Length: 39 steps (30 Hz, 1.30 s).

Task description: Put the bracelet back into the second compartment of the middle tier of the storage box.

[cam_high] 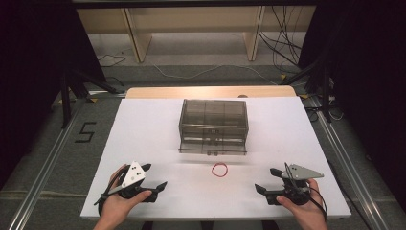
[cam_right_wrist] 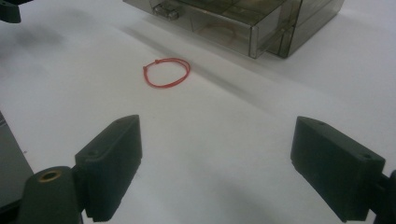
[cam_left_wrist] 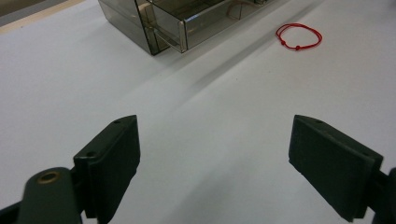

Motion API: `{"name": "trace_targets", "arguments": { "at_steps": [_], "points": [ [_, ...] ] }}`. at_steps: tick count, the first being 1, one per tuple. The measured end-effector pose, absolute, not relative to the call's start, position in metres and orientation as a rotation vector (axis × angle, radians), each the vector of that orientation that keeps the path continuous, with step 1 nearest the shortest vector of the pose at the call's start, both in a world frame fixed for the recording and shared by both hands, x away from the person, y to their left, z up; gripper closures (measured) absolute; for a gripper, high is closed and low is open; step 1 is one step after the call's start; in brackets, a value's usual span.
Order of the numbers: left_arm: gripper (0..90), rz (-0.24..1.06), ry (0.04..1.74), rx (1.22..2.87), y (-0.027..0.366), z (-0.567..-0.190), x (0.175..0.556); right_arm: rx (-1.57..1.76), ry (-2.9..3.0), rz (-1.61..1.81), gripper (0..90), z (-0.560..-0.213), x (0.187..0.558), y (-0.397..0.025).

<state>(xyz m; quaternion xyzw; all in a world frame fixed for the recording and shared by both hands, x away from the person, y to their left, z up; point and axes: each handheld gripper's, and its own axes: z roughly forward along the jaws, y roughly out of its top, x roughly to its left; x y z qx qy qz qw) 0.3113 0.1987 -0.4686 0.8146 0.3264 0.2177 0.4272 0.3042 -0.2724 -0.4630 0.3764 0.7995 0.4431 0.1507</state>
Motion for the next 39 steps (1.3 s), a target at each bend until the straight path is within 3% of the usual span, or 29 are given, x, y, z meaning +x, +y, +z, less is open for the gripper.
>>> {"name": "trace_targets", "arguments": {
  "at_steps": [17,39],
  "points": [
    [16.2,0.554,0.793,2.039,0.194,-0.468,0.31,1.093,2.303,1.24,28.6,-0.462,0.315,-0.257],
    [16.3,0.558,0.783,2.046,0.193,-0.468,0.31,0.929,2.471,1.203,35.6,-0.468,0.345,-0.189]
  ]
}}
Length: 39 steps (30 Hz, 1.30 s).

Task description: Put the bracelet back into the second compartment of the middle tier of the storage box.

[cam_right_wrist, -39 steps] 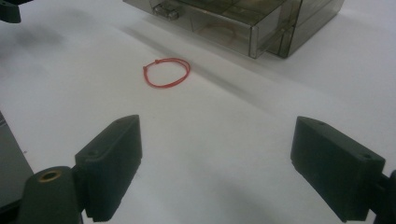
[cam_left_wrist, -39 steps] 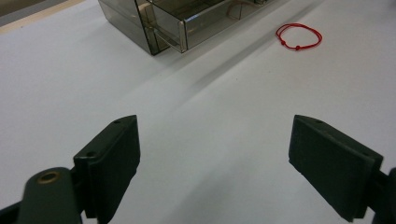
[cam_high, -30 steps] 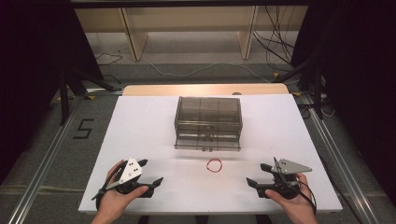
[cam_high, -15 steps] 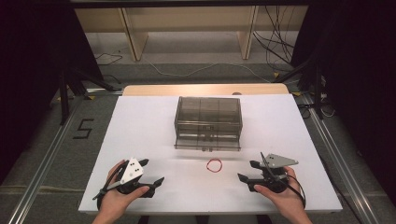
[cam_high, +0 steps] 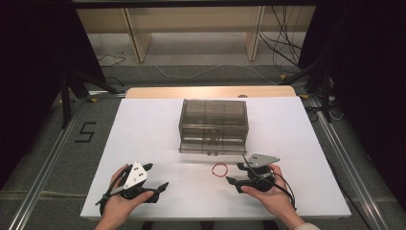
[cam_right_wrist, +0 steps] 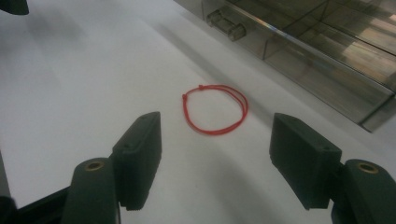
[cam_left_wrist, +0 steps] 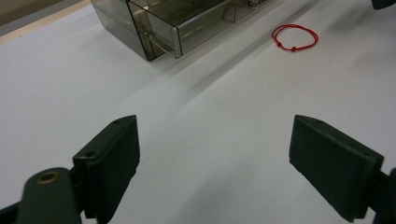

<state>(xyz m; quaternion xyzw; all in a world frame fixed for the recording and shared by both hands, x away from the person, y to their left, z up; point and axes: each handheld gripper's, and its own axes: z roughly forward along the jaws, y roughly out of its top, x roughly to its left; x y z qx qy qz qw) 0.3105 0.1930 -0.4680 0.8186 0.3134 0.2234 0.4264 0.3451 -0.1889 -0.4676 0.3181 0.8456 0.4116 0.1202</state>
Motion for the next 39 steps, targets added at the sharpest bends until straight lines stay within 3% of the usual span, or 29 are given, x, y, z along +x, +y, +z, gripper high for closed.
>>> {"name": "trace_targets", "arguments": {
  "at_steps": [22,39],
  "points": [
    [16.3,0.56,0.783,2.044,0.193,-0.468,0.311,0.876,2.574,1.089,48.2,-0.484,0.37,-0.138],
    [16.4,0.561,0.781,2.043,0.193,-0.468,0.31,0.872,2.553,1.004,63.3,-0.491,0.376,-0.119]
  ]
}}
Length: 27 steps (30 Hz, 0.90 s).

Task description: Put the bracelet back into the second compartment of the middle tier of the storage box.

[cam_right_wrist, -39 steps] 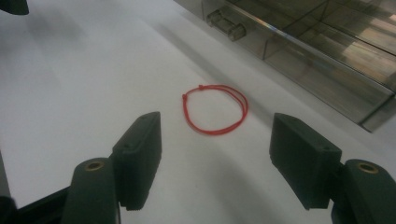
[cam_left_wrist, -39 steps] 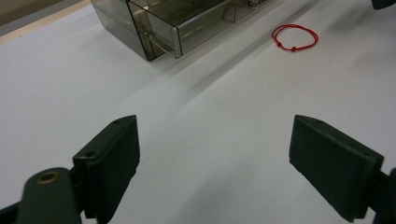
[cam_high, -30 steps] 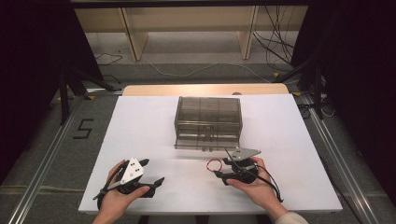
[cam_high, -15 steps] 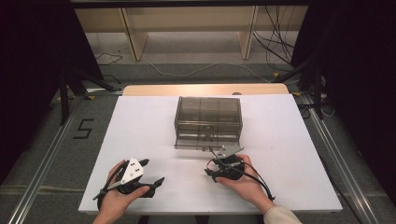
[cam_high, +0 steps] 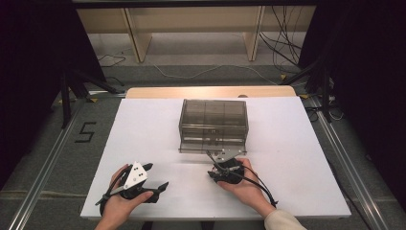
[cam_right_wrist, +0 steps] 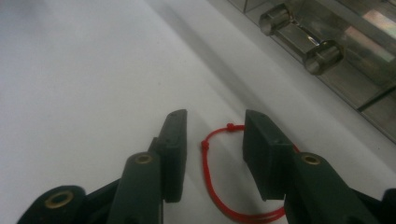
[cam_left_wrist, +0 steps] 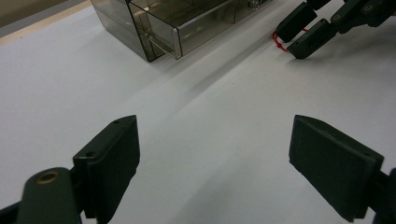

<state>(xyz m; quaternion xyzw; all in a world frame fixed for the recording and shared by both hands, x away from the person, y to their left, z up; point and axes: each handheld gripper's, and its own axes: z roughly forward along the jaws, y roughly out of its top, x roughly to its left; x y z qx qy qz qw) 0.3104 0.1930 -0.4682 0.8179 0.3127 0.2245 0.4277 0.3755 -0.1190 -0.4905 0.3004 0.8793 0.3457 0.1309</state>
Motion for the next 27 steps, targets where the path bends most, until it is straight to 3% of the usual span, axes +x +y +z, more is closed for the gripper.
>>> {"name": "trace_targets", "arguments": {
  "at_steps": [17,27],
  "points": [
    [16.4,0.56,0.779,2.041,0.1933,-0.4682,0.3107,0.899,2.565,1.002,83.8,-0.4897,0.3792,-0.112],
    [16.4,0.559,0.777,2.04,0.1934,-0.4683,0.3107,0.928,2.569,1.033,88.3,-0.4908,0.3807,-0.1135]
  ]
}}
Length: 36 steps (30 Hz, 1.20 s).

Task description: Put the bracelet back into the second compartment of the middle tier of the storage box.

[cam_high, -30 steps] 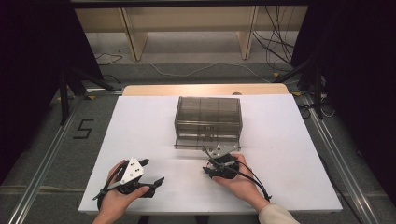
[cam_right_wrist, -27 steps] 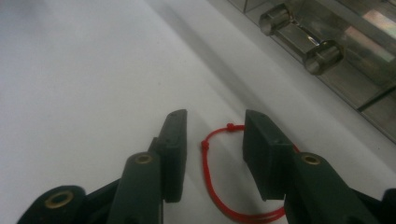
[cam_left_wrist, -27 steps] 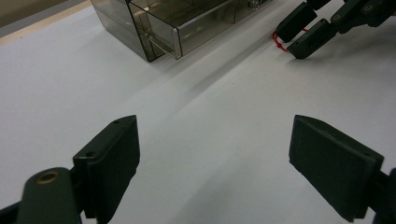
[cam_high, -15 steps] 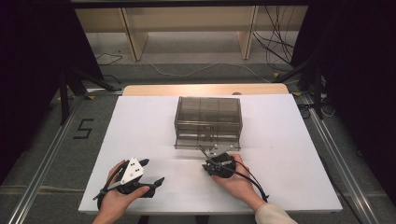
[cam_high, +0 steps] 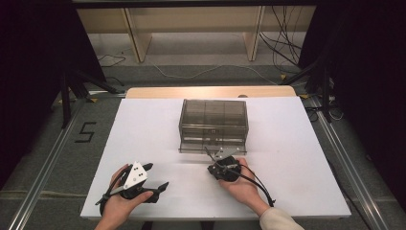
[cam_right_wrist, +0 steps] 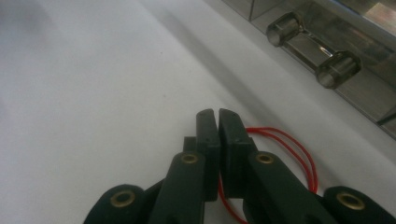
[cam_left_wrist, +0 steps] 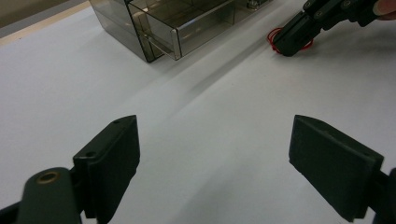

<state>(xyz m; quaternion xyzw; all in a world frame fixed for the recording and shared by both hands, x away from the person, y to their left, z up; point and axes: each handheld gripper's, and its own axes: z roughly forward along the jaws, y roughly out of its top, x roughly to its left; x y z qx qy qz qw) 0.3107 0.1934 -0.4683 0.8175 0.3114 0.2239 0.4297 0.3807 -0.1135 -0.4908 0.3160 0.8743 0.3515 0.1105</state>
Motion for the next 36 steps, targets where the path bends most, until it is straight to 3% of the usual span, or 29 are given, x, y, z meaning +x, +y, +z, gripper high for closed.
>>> {"name": "trace_targets", "arguments": {
  "at_steps": [23,29,36],
  "points": [
    [16.4,0.565,0.777,2.035,0.1944,-0.4678,0.3102,0.974,2.56,1.061,90.0,-0.4887,0.3809,-0.1169],
    [16.4,0.566,0.776,2.032,0.1947,-0.4676,0.3099,0.945,2.56,1.037,79.6,-0.4893,0.3794,-0.1145],
    [16.4,0.567,0.774,2.029,0.1949,-0.4673,0.3098,0.937,2.558,1.006,76.9,-0.4888,0.3777,-0.1145]
  ]
}}
